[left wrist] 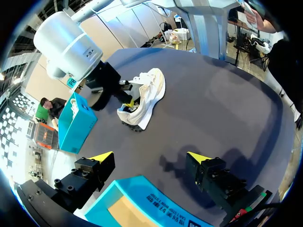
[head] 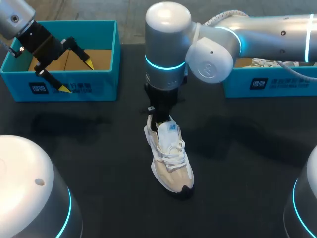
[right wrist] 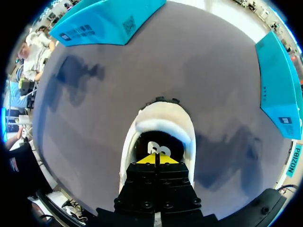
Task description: Take the shoe out of the shoebox, open the shoe tongue, remove and reinsert the insole, then place the shoe into the shoebox
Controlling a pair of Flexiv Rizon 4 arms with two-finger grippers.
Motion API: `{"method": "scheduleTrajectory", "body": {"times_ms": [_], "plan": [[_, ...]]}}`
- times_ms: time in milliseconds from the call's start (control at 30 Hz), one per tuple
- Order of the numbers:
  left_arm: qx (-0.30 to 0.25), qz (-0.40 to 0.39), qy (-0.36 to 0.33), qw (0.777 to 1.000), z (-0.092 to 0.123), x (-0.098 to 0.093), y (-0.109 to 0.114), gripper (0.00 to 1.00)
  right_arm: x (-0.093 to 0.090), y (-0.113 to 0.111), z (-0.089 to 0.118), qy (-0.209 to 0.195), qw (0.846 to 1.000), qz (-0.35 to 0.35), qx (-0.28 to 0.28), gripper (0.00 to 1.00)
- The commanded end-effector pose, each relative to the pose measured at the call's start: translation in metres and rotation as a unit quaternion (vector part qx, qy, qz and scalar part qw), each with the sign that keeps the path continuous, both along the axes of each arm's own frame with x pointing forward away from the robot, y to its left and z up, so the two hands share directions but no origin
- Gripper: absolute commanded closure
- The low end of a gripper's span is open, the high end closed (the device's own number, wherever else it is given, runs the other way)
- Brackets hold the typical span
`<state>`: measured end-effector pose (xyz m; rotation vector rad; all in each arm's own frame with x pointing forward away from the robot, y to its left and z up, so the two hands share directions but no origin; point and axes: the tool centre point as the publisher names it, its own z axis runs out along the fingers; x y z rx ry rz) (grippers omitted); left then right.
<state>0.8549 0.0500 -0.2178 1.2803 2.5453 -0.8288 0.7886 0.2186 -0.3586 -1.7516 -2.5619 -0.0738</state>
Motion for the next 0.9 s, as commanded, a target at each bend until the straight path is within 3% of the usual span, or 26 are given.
{"method": "scheduleTrajectory", "body": {"times_ms": [33, 300, 533, 900], "plan": [[0.002, -0.001, 0.001, 1.0, 0.0, 0.001, 0.0, 0.0, 0.008, 0.002, -0.019, 0.016, 1.0, 0.001, 0.008, 1.0], [0.002, -0.001, 0.001, 1.0, 0.0, 0.001, 0.0, 0.0, 0.003, 0.001, -0.038, 0.037, 0.999, -0.007, 0.01, 1.0], [0.002, -0.001, 0.001, 1.0, 0.0, 0.001, 0.0, 0.0, 0.002, 0.003, -0.021, 0.011, 1.0, -0.003, 0.005, 1.0], [0.002, -0.001, 0.001, 1.0, 0.0, 0.001, 0.0, 0.0, 0.014, 0.004, -0.028, -0.01, 1.0, -0.004, -0.002, 1.0]]}}
